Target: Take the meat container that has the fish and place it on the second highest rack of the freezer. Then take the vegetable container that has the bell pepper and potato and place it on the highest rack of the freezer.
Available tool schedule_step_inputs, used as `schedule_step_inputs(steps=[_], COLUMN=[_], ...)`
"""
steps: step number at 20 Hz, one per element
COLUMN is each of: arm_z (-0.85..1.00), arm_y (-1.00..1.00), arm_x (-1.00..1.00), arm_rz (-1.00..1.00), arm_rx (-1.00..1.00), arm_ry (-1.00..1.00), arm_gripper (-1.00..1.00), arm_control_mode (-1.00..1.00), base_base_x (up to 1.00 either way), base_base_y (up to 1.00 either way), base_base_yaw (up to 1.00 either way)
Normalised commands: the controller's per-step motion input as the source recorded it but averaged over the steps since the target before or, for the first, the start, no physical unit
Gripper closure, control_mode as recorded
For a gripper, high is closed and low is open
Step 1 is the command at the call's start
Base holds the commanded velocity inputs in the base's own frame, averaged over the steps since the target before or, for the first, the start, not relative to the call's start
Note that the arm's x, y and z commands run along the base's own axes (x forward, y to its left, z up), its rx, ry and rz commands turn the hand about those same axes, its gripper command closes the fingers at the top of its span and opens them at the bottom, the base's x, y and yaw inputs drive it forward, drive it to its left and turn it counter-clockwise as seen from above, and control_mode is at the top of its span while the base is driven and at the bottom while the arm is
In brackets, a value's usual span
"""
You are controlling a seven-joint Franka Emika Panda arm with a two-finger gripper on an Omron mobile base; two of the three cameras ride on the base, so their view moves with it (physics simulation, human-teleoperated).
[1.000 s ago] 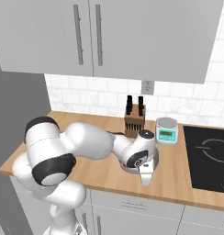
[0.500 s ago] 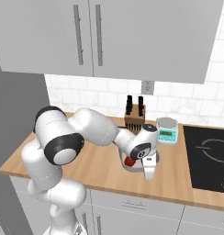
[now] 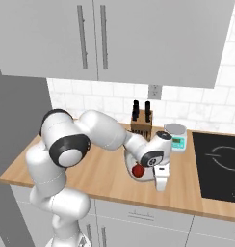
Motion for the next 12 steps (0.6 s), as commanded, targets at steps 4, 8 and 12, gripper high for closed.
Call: schedule_step_inputs(steps=[4,8,12], arm_z=[0.00,0.05,0.31], arm_y=[0.11,0.15,0.13], arm_x=[-0.01,0.00,-0.13], arm_rz=[-0.05,-0.03,-0.02], arm_rx=[0.01,0.00,0.00], arm_ry=[0.00,0.00,0.00], arm_gripper=[1.00,1.00,1.00], arm_control_mode=[-1.00,-1.00,-1.00], base_base_x=[0.00,0.00,0.00], base_base_y=[0.00,0.00,0.00], base_base_yaw=[0.00,0.00,0.00])
